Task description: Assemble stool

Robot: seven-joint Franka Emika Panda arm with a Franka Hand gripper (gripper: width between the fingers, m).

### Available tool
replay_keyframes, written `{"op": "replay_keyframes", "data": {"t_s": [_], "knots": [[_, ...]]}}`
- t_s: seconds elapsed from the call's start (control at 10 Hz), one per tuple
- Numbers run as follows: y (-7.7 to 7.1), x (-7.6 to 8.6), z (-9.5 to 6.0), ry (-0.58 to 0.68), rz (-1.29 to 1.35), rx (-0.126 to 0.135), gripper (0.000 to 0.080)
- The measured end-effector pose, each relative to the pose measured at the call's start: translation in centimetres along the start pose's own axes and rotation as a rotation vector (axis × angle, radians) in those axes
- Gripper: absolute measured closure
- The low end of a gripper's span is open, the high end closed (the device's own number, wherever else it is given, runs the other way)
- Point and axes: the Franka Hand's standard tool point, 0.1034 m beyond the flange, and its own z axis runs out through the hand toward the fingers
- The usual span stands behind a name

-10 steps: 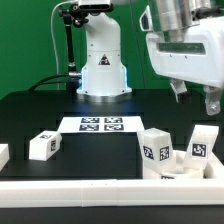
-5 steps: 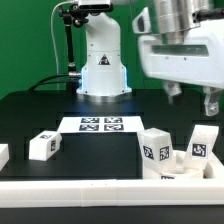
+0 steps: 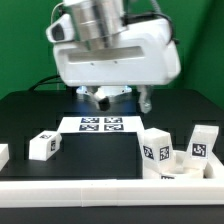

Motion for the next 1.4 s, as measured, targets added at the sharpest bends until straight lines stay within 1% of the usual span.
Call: {"op": "replay_keyframes", "data": {"t_s": [0.1, 0.2, 0.3, 0.4, 0.5, 0.6, 0.7, 0.8, 0.9, 1.1, 1.2, 1.3, 1.4], "knots": [[-0.5, -0.4, 0.3, 0.0, -0.005, -0.001, 0.0151], [-0.5, -0.5, 0.3, -0.001, -0.008, -0.001, 0.0151], [-0.5, -0.4, 0.3, -0.001, -0.007, -0.001, 0.0151], [-0.2, -0.3, 0.4, 0.002, -0.059, -0.01, 0.0151], [1.3, 0.7, 0.6, 0.016, -0.233, -0.049, 0.0151], [3.0, 1.7, 0.6, 0.031, -0.315, -0.082, 0.0151], [4.4, 2.4, 0.5, 0.045, -0.289, -0.086, 0.0151], [6.8, 3.6, 0.5, 0.063, -0.219, -0.072, 0.0151], [8.2, 4.4, 0.3, 0.061, -0.194, -0.068, 0.0151], [7.8, 4.1, 0.5, 0.06, -0.198, -0.068, 0.0151], [7.9, 4.2, 0.4, 0.06, -0.196, -0.068, 0.0151], [8.6, 4.3, 0.5, 0.05, -0.212, -0.075, 0.0151], [11.1, 5.0, 0.7, 0.024, -0.194, -0.1, 0.0151]]}}
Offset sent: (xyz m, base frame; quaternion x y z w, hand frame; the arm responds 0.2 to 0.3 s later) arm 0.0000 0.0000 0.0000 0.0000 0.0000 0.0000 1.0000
